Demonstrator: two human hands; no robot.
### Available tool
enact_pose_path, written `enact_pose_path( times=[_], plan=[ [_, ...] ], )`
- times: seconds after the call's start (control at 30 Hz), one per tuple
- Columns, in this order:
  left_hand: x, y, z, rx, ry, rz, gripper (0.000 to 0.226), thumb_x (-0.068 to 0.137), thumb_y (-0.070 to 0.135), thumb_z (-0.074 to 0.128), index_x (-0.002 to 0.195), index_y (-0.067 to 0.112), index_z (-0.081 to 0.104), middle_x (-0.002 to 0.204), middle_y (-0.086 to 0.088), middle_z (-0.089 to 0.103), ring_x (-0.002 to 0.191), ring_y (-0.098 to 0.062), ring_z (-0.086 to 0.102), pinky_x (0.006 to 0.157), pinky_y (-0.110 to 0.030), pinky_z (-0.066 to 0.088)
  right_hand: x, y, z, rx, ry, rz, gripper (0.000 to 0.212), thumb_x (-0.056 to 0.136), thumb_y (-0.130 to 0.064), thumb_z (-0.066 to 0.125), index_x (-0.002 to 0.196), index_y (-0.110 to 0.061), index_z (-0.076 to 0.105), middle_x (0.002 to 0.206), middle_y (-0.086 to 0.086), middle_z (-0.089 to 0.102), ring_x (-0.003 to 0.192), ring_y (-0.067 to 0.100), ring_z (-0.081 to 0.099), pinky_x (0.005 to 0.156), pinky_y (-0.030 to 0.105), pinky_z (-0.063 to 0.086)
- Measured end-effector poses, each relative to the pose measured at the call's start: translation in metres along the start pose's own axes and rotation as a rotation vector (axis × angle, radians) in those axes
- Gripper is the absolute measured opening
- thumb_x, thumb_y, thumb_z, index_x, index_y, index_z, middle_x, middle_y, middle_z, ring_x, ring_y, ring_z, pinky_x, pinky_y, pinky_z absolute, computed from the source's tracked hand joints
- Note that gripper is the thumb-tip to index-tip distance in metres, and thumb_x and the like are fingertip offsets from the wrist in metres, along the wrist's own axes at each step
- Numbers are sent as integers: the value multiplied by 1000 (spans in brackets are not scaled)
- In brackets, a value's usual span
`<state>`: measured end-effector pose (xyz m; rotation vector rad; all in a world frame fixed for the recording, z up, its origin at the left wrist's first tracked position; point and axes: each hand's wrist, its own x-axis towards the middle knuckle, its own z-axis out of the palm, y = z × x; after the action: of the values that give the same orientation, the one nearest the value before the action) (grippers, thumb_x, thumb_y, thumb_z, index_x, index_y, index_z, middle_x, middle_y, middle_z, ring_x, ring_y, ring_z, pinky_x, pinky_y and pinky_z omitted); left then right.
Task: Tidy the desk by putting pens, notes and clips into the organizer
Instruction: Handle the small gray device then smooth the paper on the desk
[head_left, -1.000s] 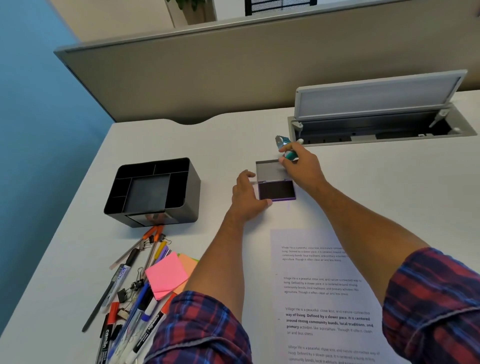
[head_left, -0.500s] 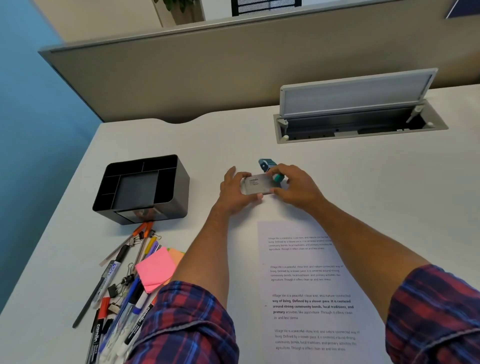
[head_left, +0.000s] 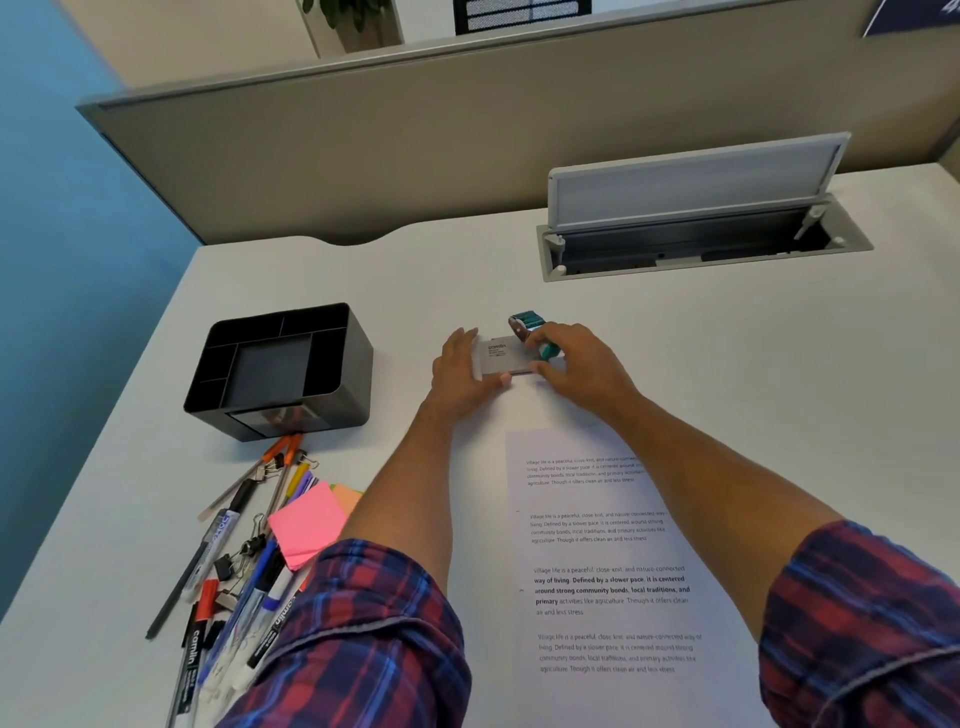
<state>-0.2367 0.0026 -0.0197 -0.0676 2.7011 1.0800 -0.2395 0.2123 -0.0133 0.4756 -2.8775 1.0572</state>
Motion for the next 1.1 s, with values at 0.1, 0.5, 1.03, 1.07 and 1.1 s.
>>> enact_pose_path(
  times=[0.1, 0.5, 1.03, 1.07, 1.1],
  plan=[
    [-3, -1, 1, 66, 5, 0, 115, 71, 57, 81, 159, 17, 19, 166, -6, 13, 153, -25, 13, 122, -41, 14, -10, 0, -10, -25, 33, 3, 23, 92, -31, 68, 114, -30, 62, 125, 0, 66, 106, 17, 58, 82, 26, 51],
    [-114, 5, 45, 480, 249, 455, 72, 87, 62, 51, 142, 17, 48, 154, -4, 43, 133, -24, 47, 103, -40, 38, -56, -26, -61, -211, 41, 36, 30, 100, -53, 45, 96, -25, 52, 84, -14, 55, 68, 14, 56, 63, 22, 45],
    [-174, -11, 86, 542, 33, 567, 93, 92, 75, 33, 161, 15, 15, 168, -4, 12, 156, -19, 9, 124, -41, 21, -143, -28, -71, -636, 76, -233, 52, 104, -45, 32, 67, -22, 61, 55, -4, 64, 44, 21, 55, 47, 25, 38],
    [-173, -12, 86, 546, 39, 570, 93, 92, 75, 31, 161, 14, 15, 168, -5, 12, 156, -19, 9, 124, -40, 20, -151, -27, -67, -646, 86, -250, 54, 103, -46, 29, 64, -22, 58, 52, -5, 62, 41, 21, 54, 46, 23, 36],
    [-173, -12, 86, 548, 41, 573, 92, 93, 75, 29, 161, 14, 15, 168, -5, 11, 156, -20, 8, 124, -39, 18, -158, -28, -64, -652, 91, -268, 54, 102, -46, 28, 61, -22, 53, 50, -5, 60, 38, 21, 51, 45, 22, 32]
  ],
)
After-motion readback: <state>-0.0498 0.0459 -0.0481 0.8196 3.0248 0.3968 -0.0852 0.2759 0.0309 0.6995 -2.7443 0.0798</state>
